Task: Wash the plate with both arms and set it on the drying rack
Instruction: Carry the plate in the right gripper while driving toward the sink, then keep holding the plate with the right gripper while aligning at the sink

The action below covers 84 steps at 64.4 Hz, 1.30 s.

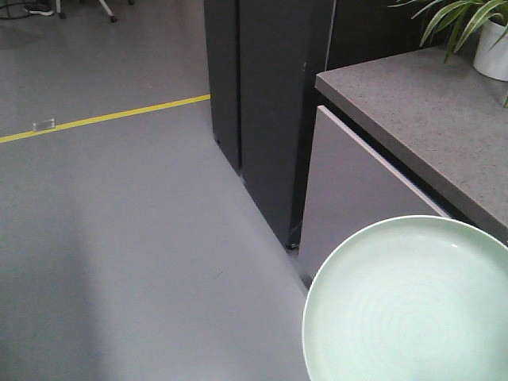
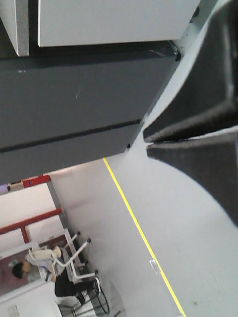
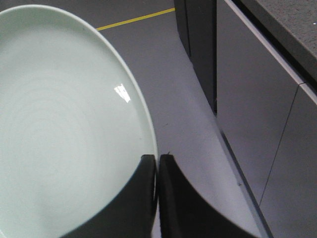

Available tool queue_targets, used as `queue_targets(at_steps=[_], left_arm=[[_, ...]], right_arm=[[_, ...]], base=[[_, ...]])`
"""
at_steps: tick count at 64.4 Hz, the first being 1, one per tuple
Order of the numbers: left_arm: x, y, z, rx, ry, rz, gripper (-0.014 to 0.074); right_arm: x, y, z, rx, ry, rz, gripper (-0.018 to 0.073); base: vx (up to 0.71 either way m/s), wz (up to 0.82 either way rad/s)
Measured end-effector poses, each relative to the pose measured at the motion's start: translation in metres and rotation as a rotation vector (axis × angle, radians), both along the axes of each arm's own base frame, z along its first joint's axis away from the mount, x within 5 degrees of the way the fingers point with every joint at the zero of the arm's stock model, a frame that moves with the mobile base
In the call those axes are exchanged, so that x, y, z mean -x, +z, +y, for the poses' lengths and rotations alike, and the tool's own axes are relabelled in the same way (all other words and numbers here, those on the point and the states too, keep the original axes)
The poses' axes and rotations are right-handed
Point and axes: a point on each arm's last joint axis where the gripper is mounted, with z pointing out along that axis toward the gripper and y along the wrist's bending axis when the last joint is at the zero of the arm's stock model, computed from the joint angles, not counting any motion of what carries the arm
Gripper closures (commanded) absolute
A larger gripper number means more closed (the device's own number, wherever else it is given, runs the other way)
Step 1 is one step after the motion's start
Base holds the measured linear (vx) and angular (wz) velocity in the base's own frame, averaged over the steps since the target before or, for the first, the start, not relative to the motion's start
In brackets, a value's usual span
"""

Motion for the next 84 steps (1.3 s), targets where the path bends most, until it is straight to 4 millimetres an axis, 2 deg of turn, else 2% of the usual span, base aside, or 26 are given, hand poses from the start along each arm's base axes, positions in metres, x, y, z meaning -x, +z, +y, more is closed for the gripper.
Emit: queue_targets(at_steps=[84], left_arm=[[0.0, 0.0, 0.0, 0.0, 0.0, 0.0, 0.0603]], right_arm=[[0.0, 0.0, 0.0, 0.0, 0.0, 0.0, 0.0561]], base=[[0.08, -0.32]])
